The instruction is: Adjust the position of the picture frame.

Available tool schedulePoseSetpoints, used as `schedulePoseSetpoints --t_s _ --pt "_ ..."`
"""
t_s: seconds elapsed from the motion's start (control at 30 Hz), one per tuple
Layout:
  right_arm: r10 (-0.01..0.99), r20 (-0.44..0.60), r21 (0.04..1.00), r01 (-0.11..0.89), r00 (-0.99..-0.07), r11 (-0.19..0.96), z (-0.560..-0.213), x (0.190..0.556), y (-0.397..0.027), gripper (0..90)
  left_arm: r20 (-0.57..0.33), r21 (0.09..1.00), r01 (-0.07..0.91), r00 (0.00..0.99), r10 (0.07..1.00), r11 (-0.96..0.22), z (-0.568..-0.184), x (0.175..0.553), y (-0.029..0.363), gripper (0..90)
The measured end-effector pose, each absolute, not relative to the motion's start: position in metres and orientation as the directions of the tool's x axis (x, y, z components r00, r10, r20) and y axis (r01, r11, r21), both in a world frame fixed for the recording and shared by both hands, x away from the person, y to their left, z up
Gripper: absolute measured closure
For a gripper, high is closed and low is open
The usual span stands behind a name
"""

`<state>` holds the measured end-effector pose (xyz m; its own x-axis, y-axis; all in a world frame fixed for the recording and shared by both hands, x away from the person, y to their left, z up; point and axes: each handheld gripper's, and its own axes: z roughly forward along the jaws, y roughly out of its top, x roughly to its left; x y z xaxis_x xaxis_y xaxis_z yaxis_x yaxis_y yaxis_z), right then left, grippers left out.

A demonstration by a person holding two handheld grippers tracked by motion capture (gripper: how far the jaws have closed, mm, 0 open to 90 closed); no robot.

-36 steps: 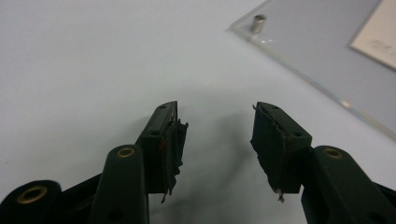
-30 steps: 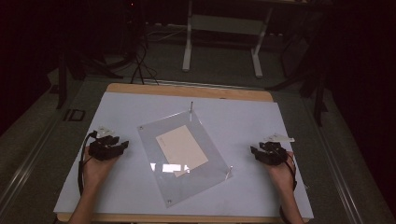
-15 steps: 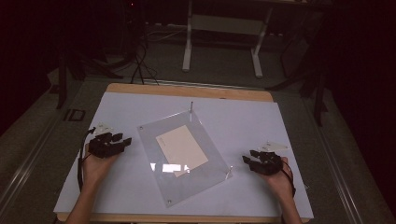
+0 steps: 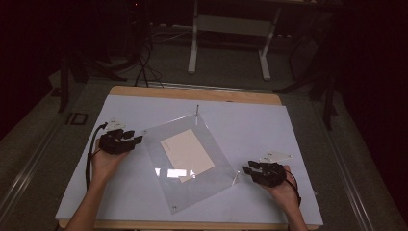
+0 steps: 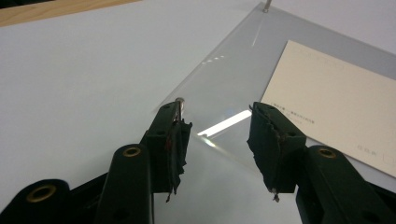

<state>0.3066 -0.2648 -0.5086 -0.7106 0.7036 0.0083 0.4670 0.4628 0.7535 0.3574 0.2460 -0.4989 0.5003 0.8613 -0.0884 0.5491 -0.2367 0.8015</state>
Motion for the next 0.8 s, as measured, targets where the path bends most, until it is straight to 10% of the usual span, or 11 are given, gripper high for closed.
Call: schedulePoseSetpoints --t_s 0.8 --pt "0.572 0.01 0.729 0.397 -0.82 0.558 -0.513 0.284 -0.252 68.2 -0.123 0.786 0.553 0.577 0.807 -0.276 -0.505 0.404 0.208 56.3"
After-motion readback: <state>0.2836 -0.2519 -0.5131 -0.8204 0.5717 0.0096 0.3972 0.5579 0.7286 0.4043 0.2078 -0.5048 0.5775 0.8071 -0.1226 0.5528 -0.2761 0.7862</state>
